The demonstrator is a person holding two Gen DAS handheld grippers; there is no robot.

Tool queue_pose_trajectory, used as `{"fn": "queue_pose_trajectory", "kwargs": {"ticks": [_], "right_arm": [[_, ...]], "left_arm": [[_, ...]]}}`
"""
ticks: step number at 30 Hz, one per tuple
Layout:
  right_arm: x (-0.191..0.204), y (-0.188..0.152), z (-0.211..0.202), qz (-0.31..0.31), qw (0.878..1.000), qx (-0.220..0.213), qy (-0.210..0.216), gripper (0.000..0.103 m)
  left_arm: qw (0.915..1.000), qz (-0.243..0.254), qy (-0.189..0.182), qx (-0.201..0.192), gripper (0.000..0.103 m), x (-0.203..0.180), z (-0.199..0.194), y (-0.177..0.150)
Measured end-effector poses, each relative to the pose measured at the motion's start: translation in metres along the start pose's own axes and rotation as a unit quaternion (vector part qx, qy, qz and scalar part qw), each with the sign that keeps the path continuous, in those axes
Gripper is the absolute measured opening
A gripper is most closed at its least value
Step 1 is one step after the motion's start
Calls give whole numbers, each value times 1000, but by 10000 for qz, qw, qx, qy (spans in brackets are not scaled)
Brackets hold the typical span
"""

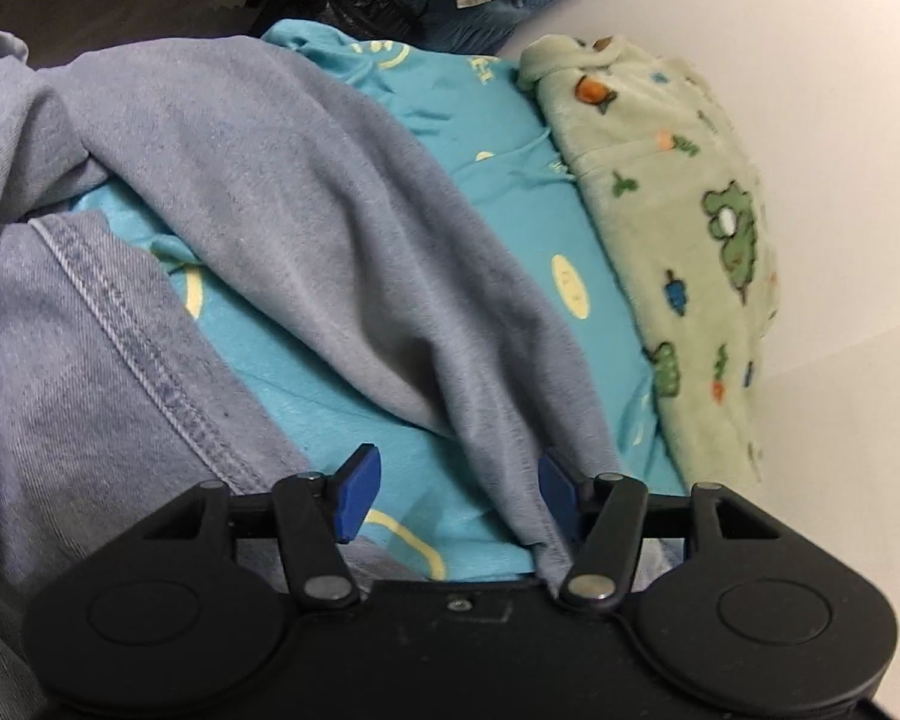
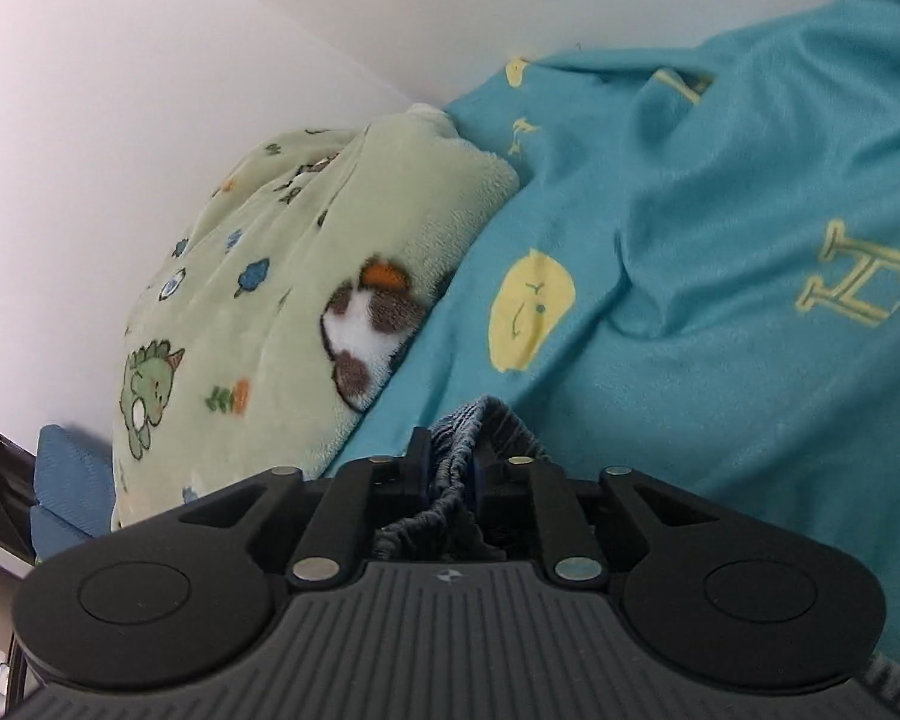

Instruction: Fold clothes

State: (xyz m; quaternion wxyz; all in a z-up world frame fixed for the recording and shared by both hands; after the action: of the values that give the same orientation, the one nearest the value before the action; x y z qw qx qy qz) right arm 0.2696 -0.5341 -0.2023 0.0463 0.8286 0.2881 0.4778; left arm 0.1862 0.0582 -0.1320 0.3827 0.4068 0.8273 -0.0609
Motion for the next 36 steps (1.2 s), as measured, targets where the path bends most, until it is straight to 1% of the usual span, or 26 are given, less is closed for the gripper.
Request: {"fn": "queue_pose_trajectory", "kwargs": {"ticks": [3,6,8,10,12,14,15,16,17,18,20,22,24,25,27,28,29,30,31,33,35,36], "right_arm": [[21,-4,-13,-462,9981,-12,-398,48],[49,-13,-32,-1066,9911,-65,-790,58],[63,-35,-51,-1571,9822,-224,-1009,58],[76,-58,-69,-2085,9706,-310,-1159,64],[96,-82,-69,-2570,9595,1,-1158,64],[122,-113,-65,-3241,9400,365,-1000,66],[134,-129,-64,-3552,9286,431,-986,71],[143,-143,-61,-3726,9217,480,-972,73],[152,-156,-58,-3895,9145,525,-957,73],[160,-166,-56,-4001,9103,493,-946,73],[173,-180,-56,-4156,9036,273,-1000,73],[177,-182,-54,-4122,9014,-124,-1322,73],[169,-171,-50,-3876,9070,-438,-1585,71],[161,-163,-49,-3698,9101,-606,-1767,67],[144,-148,-53,-3381,9106,-923,-2193,65],[133,-138,-54,-3155,9132,-1016,-2372,63],[121,-129,-56,-2876,9203,-1055,-2433,57],[110,-121,-58,-2603,9263,-1096,-2493,29],[107,-119,-61,-2480,9261,-1211,-2572,13],[101,-114,-67,-2251,9245,-1436,-2721,14],[116,-127,-66,-2656,9139,-1571,-2636,14],[124,-133,-65,-2860,9082,-1632,-2584,17]], "left_arm": [[9999,42,118,37,55,-1,1,4],[9984,316,465,34,55,-5,-1,5],[9960,531,695,175,59,-8,-1,4],[9903,907,984,372,59,-14,1,1],[9840,1271,1184,400,59,-21,-1,-2],[9786,1567,1259,431,60,-28,-5,-5],[9771,1661,1253,453,60,-30,-6,-6],[9761,1717,1246,460,60,-31,-8,-5],[9756,1746,1253,449,60,-31,-10,-4],[9753,1756,1275,416,60,-32,-12,-3],[9748,1776,1315,313,61,-33,-13,3],[9743,1822,1293,278,61,-32,-14,7],[9744,1859,1238,260,61,-30,-13,13],[9743,1866,1241,235,61,-27,-12,16],[9750,1841,1233,182,61,-22,-11,22],[9762,1780,1222,197,61,-19,-9,24],[9776,1726,1179,251,61,-17,-7,26],[9789,1681,1119,317,61,-16,-5,27],[9797,1655,1073,365,61,-15,-4,28],[9796,1687,1029,361,61,-18,-4,28],[9792,1724,1023,306,62,-21,-8,30],[9788,1762,1007,287,62,-23,-10,32]]}}
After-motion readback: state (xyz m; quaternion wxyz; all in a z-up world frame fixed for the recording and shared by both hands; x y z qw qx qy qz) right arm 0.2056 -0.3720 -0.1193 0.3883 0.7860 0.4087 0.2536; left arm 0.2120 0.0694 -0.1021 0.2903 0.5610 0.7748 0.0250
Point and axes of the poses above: each gripper's, at about its wrist camera, not at the fingertips, and z roughly the way its jaws point, x to its left, y to its top, the point moved 3 cm from there along z, roughly the way its jaws point, and after that the axes turned 10 degrees about x, right-handed, at the moved point
